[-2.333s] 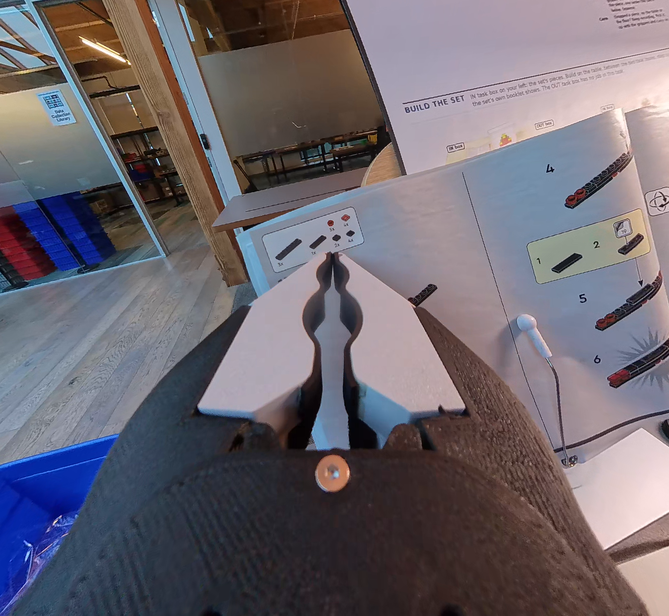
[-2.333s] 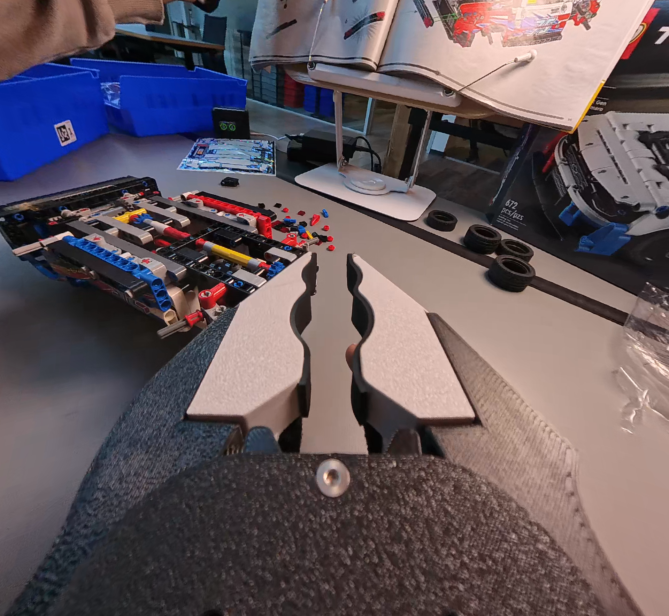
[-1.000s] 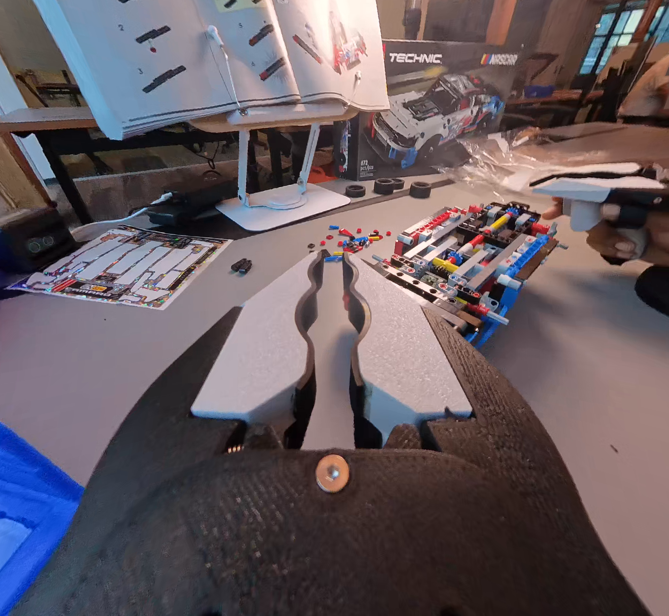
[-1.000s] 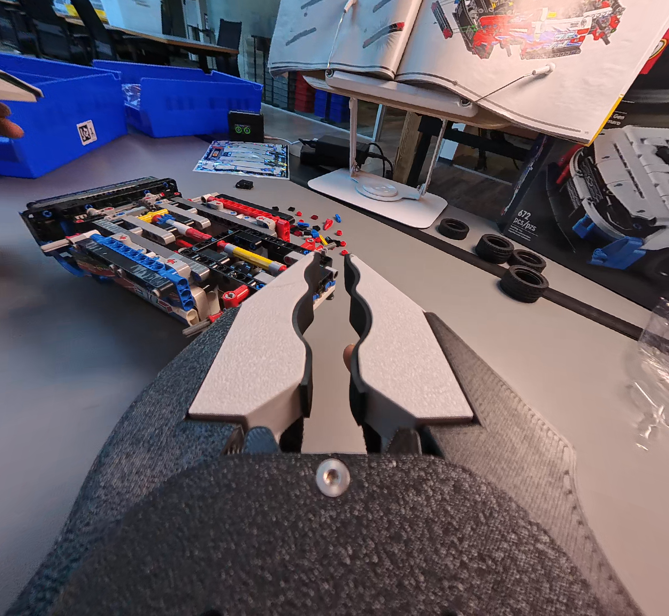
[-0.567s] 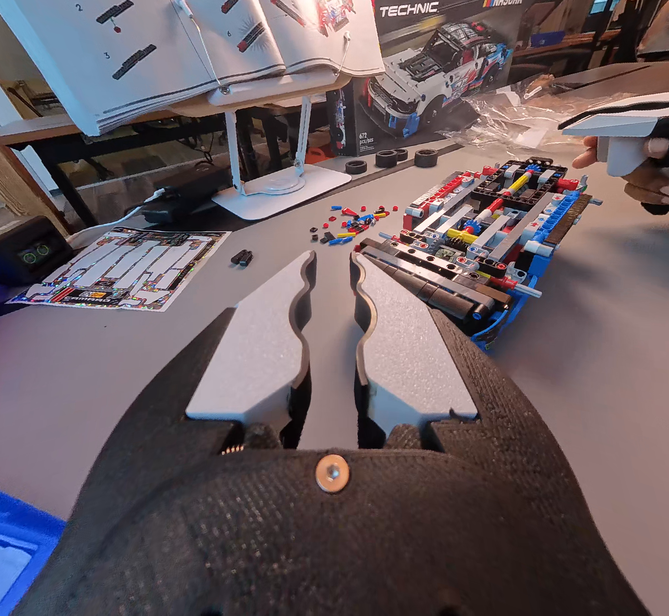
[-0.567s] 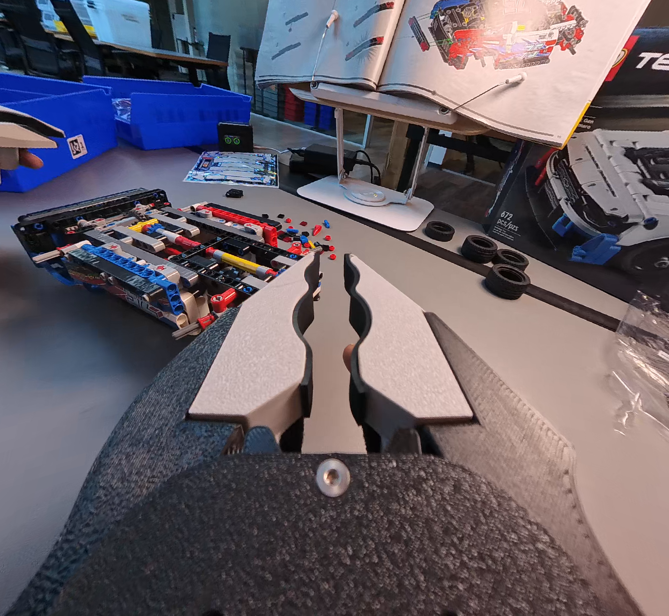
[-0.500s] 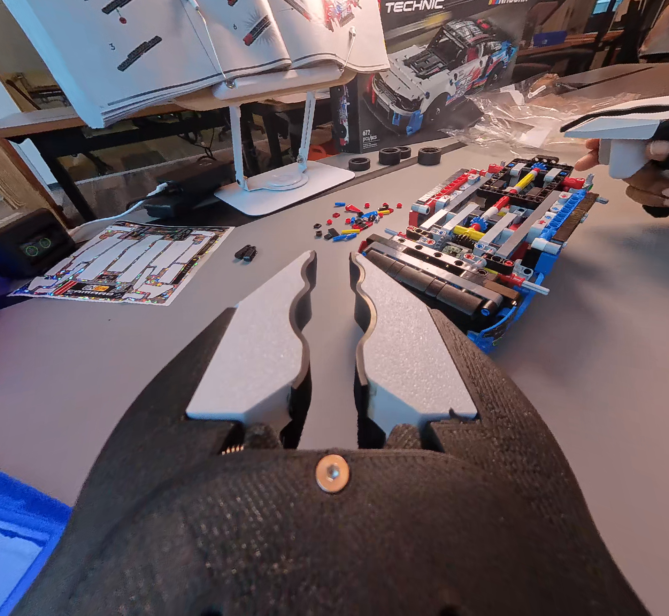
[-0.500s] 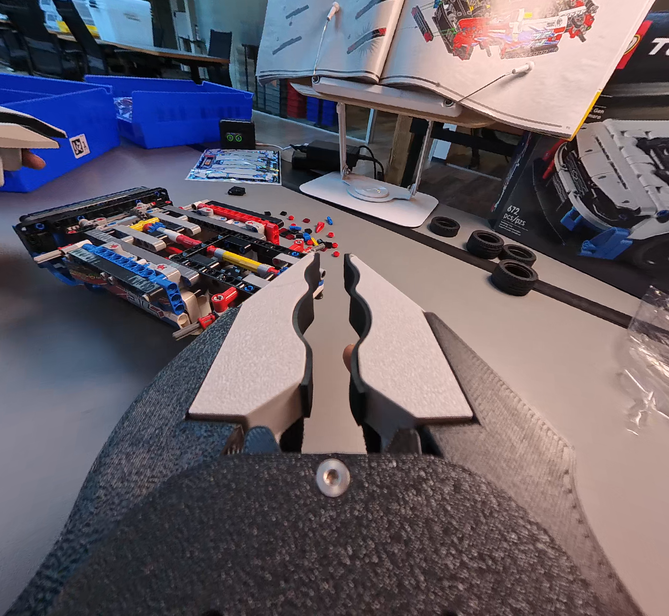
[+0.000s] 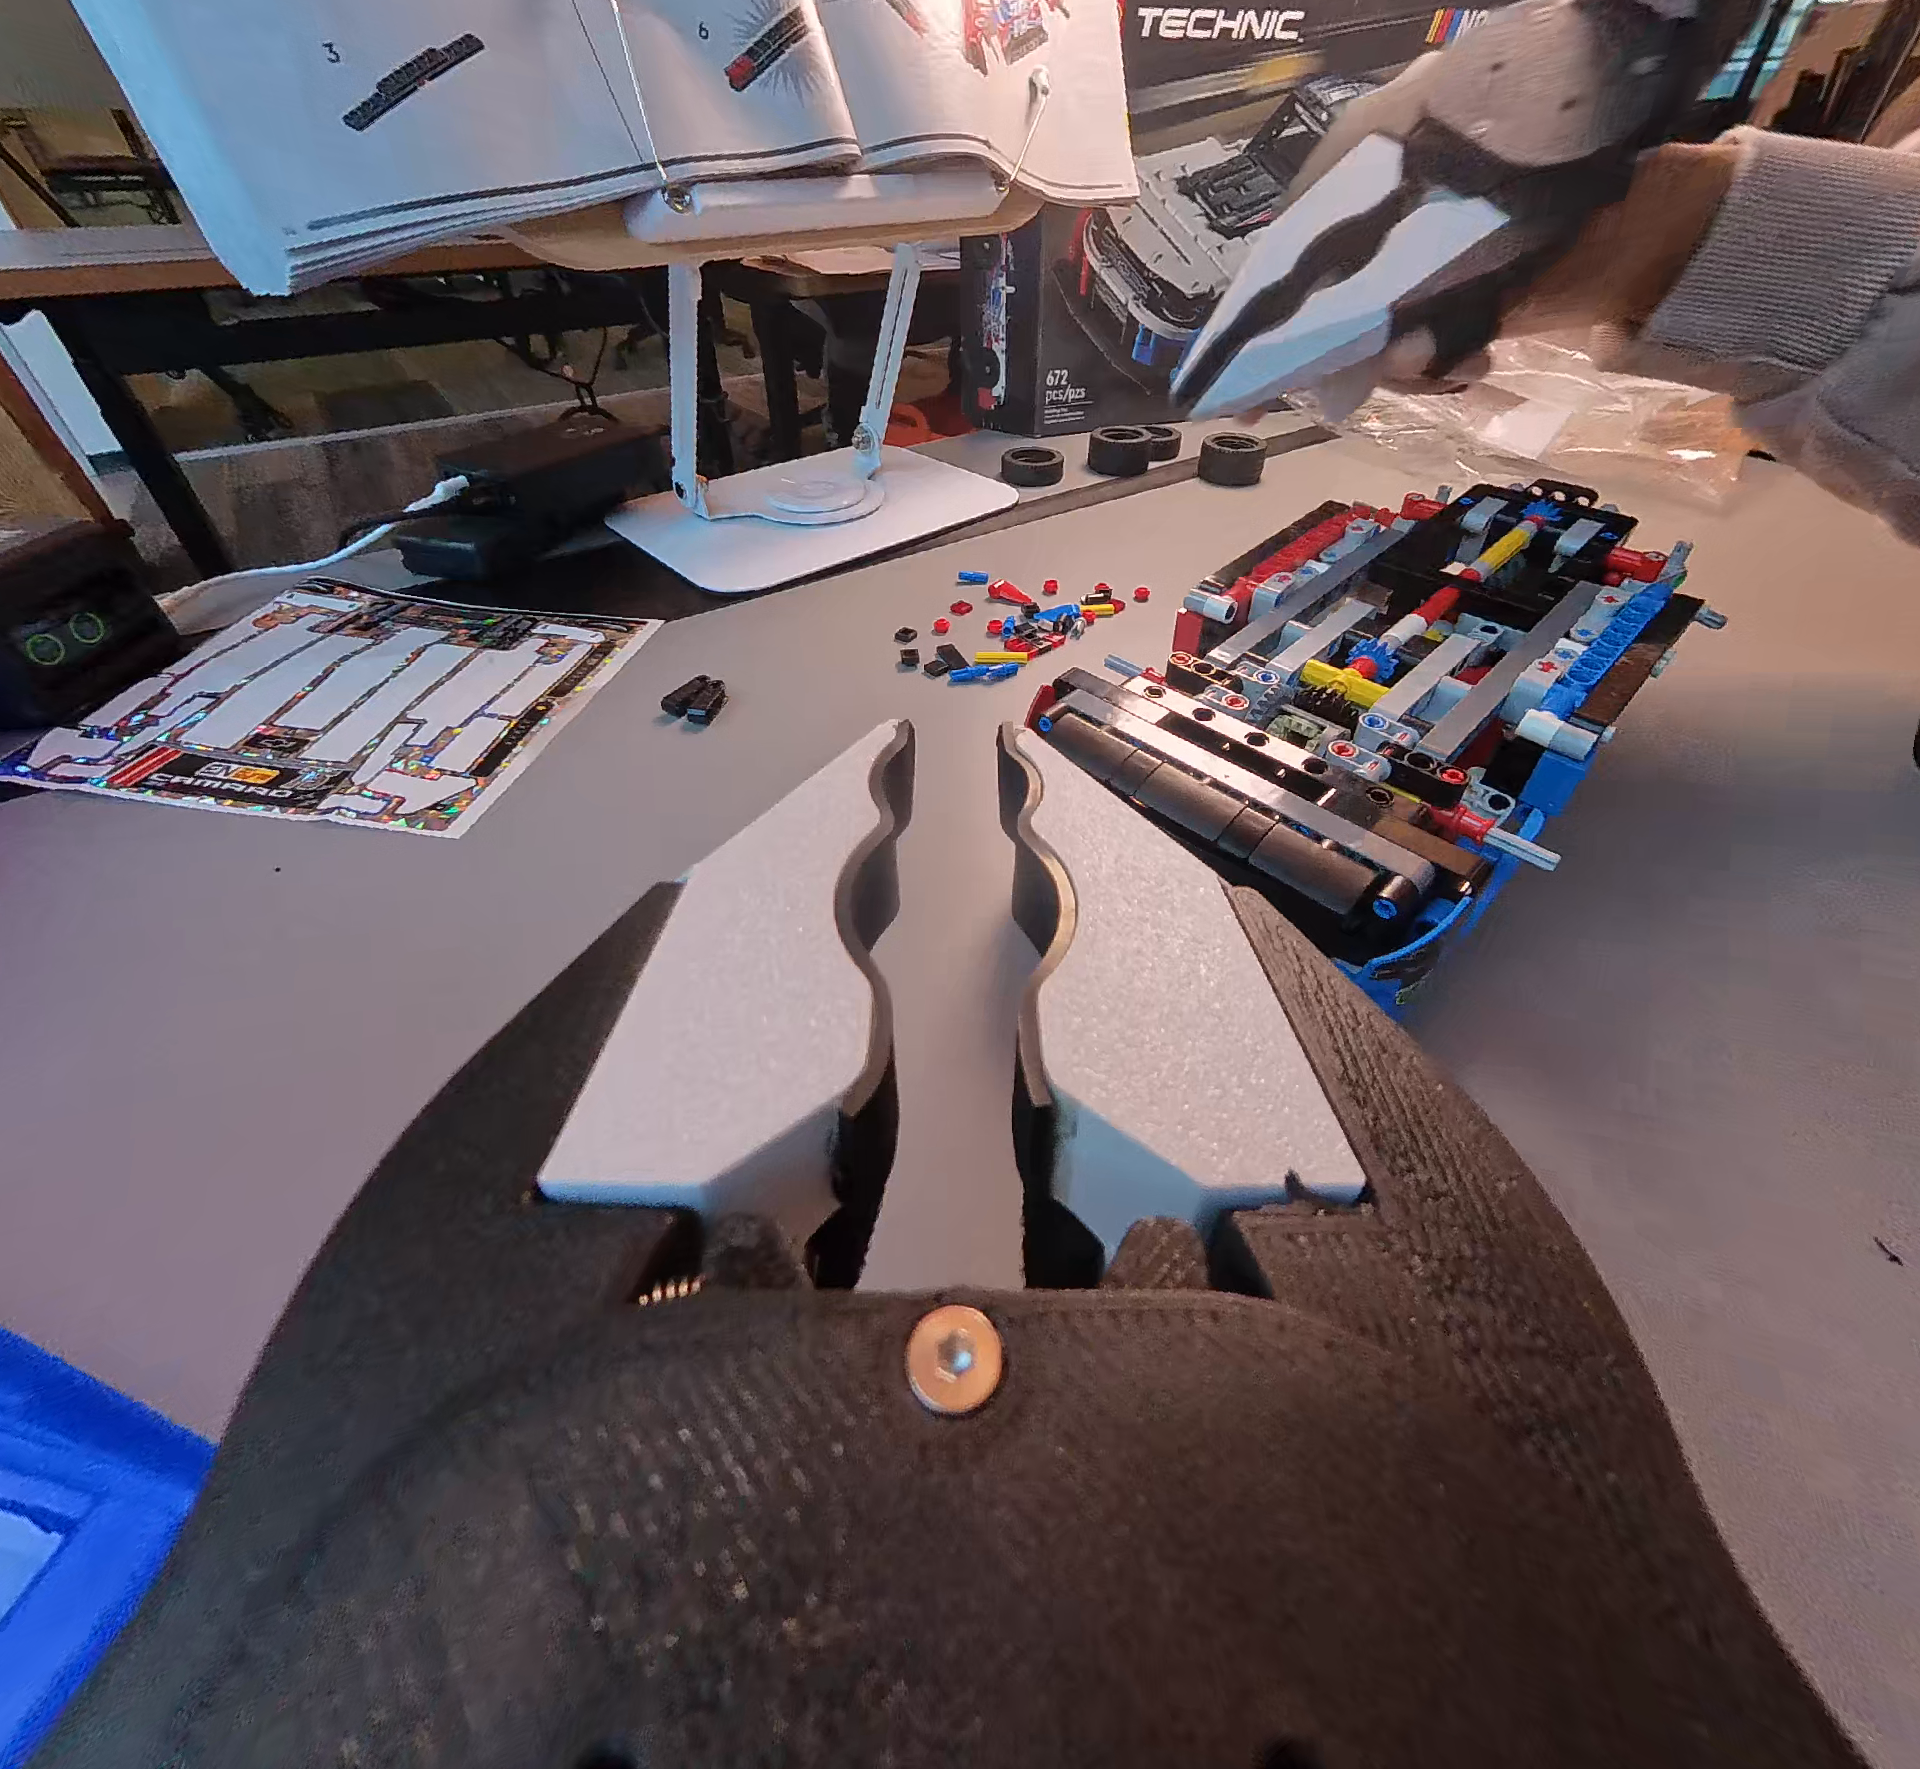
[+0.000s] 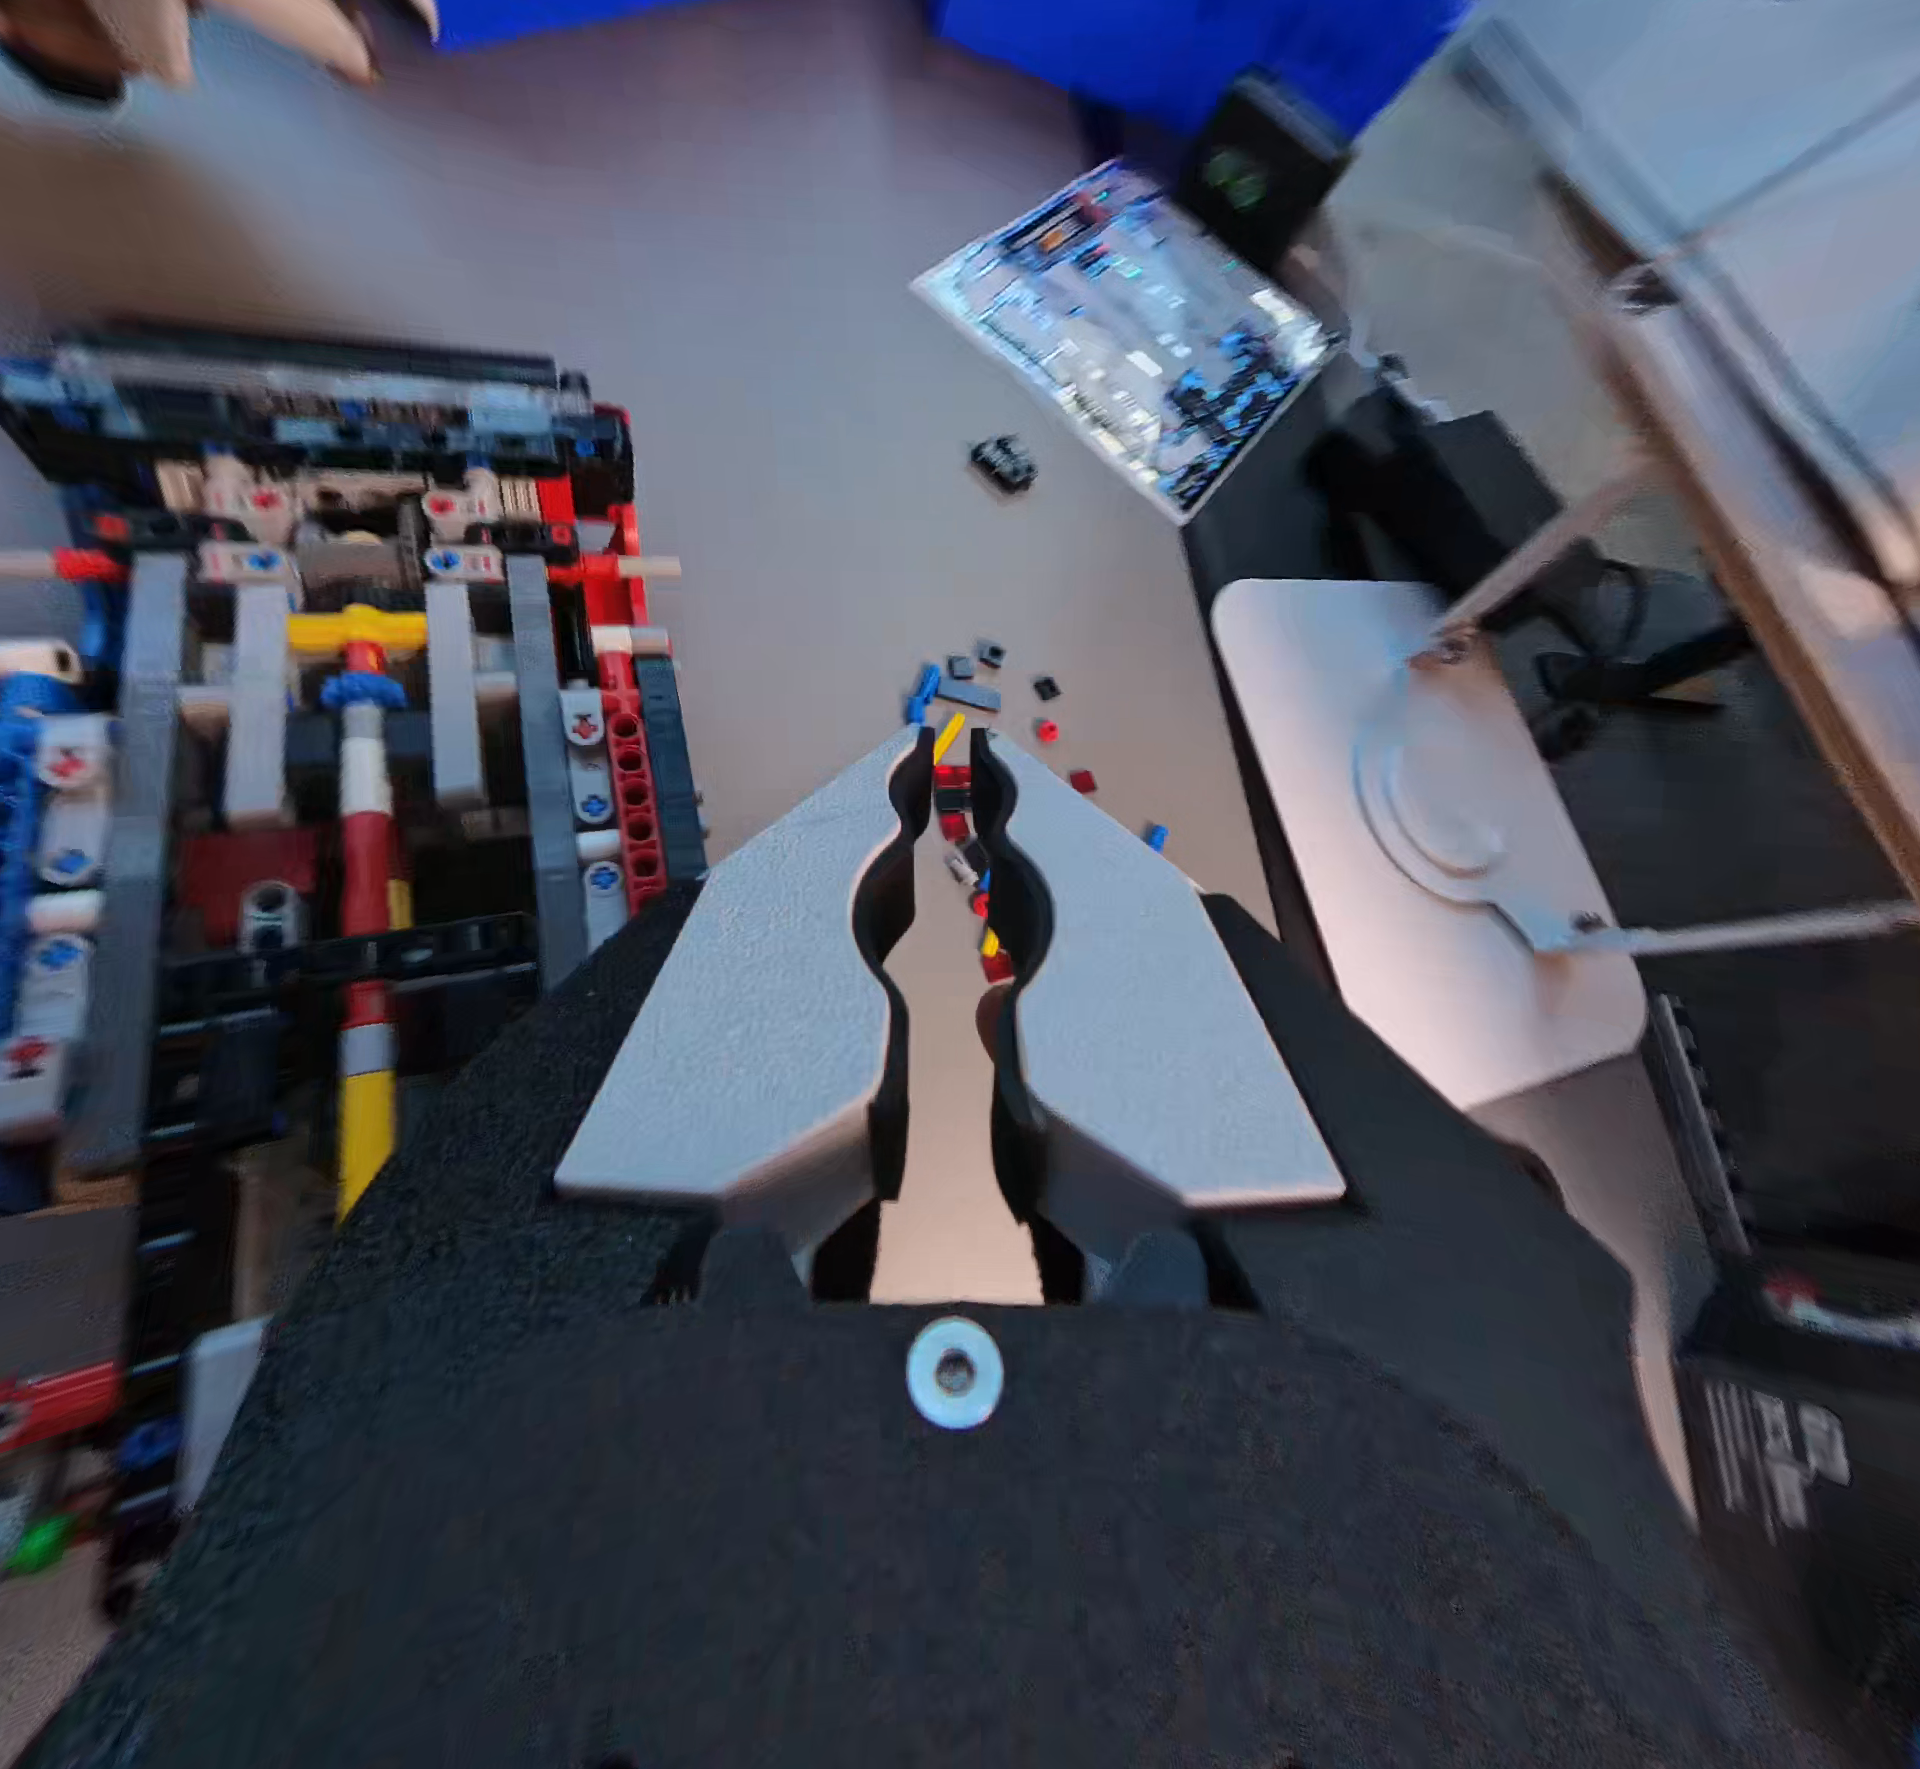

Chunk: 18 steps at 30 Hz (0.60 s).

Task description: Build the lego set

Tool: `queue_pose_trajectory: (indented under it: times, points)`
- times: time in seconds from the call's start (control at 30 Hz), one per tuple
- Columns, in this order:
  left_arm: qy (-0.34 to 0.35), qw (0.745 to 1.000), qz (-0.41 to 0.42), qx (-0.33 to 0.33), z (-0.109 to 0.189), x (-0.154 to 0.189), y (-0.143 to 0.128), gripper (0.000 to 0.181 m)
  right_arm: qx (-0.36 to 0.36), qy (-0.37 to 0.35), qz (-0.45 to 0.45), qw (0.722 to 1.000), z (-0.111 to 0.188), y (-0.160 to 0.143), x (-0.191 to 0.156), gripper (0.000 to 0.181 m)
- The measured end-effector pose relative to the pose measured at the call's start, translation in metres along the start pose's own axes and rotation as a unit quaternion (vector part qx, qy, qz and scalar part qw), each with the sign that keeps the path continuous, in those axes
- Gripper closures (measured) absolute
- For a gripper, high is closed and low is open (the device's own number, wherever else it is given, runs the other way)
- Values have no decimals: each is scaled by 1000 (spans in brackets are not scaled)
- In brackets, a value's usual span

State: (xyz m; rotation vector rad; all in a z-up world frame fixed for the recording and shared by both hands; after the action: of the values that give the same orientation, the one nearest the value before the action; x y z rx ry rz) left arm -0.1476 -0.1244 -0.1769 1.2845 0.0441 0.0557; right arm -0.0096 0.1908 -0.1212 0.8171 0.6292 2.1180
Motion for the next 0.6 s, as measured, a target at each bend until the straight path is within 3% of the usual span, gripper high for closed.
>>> queue_pose_trajectory:
  times: [0.13, 0.23, 0.6]
  points:
    - [10, 1000, -13, -1, 3, 5, 0, 169, -107, 88, 124, 983, -77, 7, 19, 175]
    - [13, 1000, -26, -3, 2, 7, 0, 169, -136, 126, 146, 972, -109, 12, 33, 174]
    - [-14, 999, -49, -2, 2, 14, 0, 170, -219, 205, 158, 941, -144, 21, 44, 164]
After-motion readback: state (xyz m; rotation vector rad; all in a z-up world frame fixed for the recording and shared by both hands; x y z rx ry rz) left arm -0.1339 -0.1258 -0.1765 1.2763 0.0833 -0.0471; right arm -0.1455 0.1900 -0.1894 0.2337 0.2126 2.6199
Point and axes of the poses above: each gripper's, where its closed fingertips meet, z back along the fingers, y out of its top, x = y × z across the jaws, the point moved 10 cm from there along z, back along the fingers, and after that the axes turned 10 degrees about -x, right-handed, at the moved point
